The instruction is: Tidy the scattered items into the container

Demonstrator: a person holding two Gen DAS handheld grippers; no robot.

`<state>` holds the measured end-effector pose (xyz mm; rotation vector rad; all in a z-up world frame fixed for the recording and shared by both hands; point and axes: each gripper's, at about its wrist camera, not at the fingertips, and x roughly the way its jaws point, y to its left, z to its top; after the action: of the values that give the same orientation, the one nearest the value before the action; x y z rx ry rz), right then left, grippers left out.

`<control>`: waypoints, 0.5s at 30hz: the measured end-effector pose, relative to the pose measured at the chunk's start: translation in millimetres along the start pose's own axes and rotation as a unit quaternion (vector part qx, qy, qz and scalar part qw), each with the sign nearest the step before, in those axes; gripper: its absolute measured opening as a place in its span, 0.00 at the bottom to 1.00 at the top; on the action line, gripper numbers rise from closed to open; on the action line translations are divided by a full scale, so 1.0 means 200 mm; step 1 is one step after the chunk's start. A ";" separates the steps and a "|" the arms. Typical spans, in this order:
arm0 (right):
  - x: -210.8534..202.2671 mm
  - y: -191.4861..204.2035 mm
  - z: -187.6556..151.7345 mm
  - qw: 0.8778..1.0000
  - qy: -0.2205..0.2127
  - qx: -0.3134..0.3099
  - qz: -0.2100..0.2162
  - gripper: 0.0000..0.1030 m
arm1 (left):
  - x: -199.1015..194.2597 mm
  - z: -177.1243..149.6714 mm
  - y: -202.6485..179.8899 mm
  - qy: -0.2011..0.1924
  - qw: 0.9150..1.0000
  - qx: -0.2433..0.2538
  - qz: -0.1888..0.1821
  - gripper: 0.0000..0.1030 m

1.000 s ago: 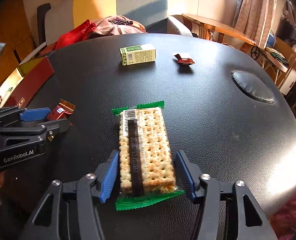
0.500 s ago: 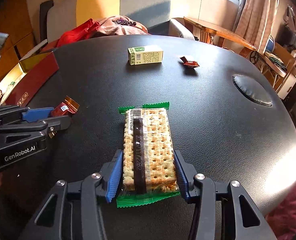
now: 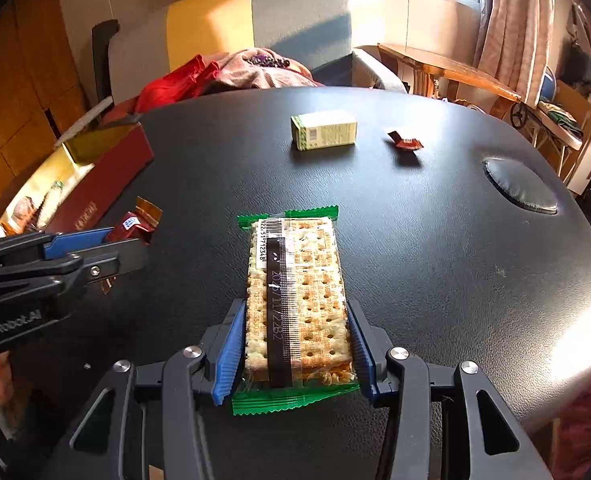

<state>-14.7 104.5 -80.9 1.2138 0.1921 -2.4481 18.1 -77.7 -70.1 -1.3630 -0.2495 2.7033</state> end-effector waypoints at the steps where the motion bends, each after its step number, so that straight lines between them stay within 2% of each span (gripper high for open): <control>1: -0.01 0.02 0.02 1.000 -0.005 -0.001 0.005 0.47 | -0.03 0.00 0.02 -0.007 1.000 -0.004 -0.001 0.35; 6: -0.07 0.16 0.14 0.999 -0.029 -0.024 0.036 0.47 | -0.22 0.01 0.17 -0.042 0.998 -0.037 0.016 0.34; 10: -0.09 0.37 0.25 0.995 -0.044 -0.062 0.070 0.47 | -0.35 -0.01 0.32 -0.065 0.995 -0.060 0.050 0.35; 15: -0.08 0.66 0.36 0.986 -0.051 -0.107 0.117 0.48 | -0.47 -0.03 0.55 -0.087 0.987 -0.095 0.101 0.35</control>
<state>-5.8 -32.2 -17.4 0.9593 0.2596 -2.2156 78.0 -200.1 -20.4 -1.2600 -0.4137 3.0424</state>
